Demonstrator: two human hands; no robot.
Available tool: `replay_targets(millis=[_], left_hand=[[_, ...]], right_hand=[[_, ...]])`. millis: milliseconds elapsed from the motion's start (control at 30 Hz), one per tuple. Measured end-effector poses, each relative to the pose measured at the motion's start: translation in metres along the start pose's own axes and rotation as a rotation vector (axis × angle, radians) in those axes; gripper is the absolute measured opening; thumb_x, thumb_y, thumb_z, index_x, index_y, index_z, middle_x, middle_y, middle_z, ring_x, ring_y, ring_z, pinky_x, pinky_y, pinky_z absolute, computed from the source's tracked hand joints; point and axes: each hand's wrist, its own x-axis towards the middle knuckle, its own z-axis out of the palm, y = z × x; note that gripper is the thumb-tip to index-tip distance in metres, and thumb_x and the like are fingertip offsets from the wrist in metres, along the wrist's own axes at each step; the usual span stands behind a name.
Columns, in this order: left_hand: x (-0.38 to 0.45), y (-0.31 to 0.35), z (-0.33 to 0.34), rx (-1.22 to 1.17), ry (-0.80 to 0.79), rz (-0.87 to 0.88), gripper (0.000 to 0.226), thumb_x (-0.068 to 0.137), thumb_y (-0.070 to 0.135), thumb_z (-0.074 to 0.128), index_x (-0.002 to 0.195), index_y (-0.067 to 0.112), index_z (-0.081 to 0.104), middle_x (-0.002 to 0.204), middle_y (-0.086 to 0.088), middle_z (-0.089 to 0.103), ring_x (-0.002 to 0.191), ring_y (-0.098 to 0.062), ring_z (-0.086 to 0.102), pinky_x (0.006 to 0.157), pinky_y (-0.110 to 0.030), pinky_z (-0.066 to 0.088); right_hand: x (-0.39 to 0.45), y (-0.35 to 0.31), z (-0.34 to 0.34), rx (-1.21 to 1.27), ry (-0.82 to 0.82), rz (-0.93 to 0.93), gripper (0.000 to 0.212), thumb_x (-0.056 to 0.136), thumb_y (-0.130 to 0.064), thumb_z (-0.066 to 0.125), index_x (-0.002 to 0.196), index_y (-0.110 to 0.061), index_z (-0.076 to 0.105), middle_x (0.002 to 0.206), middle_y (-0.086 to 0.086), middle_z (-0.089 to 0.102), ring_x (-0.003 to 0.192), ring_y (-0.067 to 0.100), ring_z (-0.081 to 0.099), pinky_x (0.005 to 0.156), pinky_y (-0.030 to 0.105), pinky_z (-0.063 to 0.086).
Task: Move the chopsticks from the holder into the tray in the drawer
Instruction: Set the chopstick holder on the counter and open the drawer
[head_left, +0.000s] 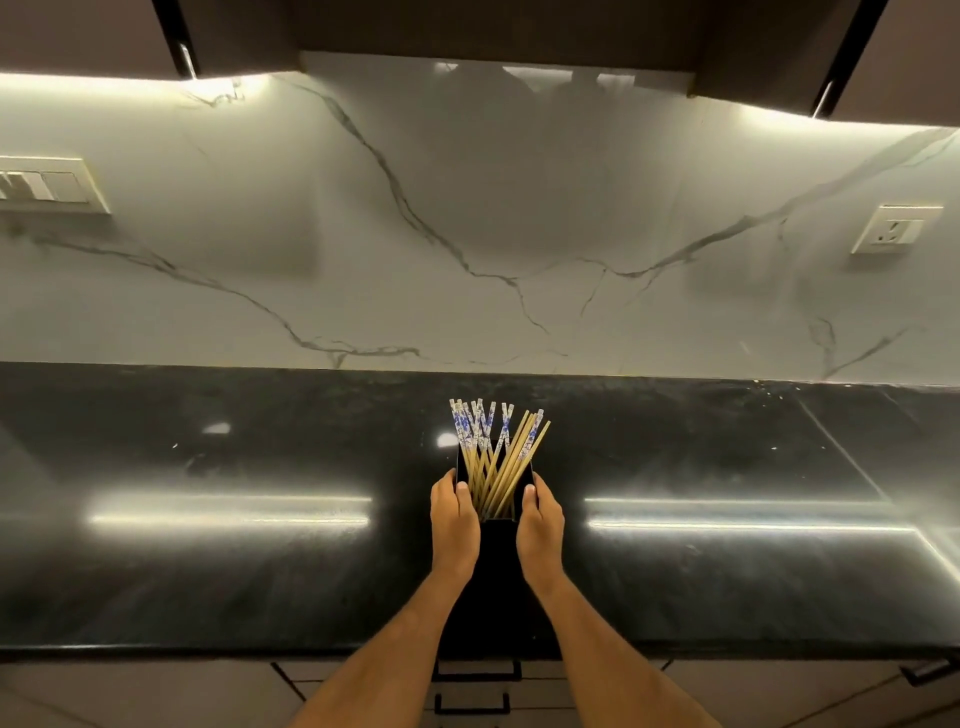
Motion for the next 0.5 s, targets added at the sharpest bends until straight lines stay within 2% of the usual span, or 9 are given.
replay_targets(millis=[167,267,400,500], left_hand=[[0.009,0.0,0.001,0.034,-0.018,0.006,0.04,0.108,0.022,0.035,0.144,0.01,0.049,0.138,-0.006,0.053,0.124,-0.016,0.052,0.105,-0.03,0.04],[0.012,0.002,-0.003,0.062,-0.057,0.014,0.041,0.106,0.023,0.038,0.144,0.011,0.049,0.14,-0.007,0.053,0.127,-0.017,0.052,0.112,-0.038,0.042],[0.004,0.008,-0.014,0.096,-0.097,0.038,0.048,0.105,0.027,0.043,0.15,0.013,0.041,0.15,-0.005,0.046,0.137,-0.017,0.046,0.117,-0.043,0.037],[-0.006,0.014,-0.024,0.165,-0.087,0.105,0.051,0.104,0.027,0.045,0.153,0.014,0.036,0.155,-0.002,0.041,0.143,-0.016,0.04,0.12,-0.04,0.034]], right_hand=[[0.011,0.007,0.002,-0.047,-0.015,0.026,0.039,0.104,-0.034,0.037,0.133,-0.024,0.06,0.123,-0.005,0.069,0.118,0.01,0.063,0.106,0.046,0.051],[0.009,-0.003,-0.002,-0.081,-0.05,0.032,0.037,0.105,-0.032,0.039,0.135,-0.024,0.06,0.126,-0.005,0.068,0.12,0.011,0.062,0.107,0.045,0.05],[-0.004,-0.024,-0.017,-0.098,-0.022,0.034,0.047,0.107,-0.026,0.045,0.151,-0.012,0.042,0.15,0.003,0.05,0.141,0.02,0.044,0.118,0.039,0.035],[-0.013,-0.026,-0.027,-0.158,-0.027,-0.019,0.05,0.106,-0.028,0.046,0.153,-0.011,0.038,0.155,0.006,0.045,0.144,0.02,0.04,0.12,0.041,0.033]])
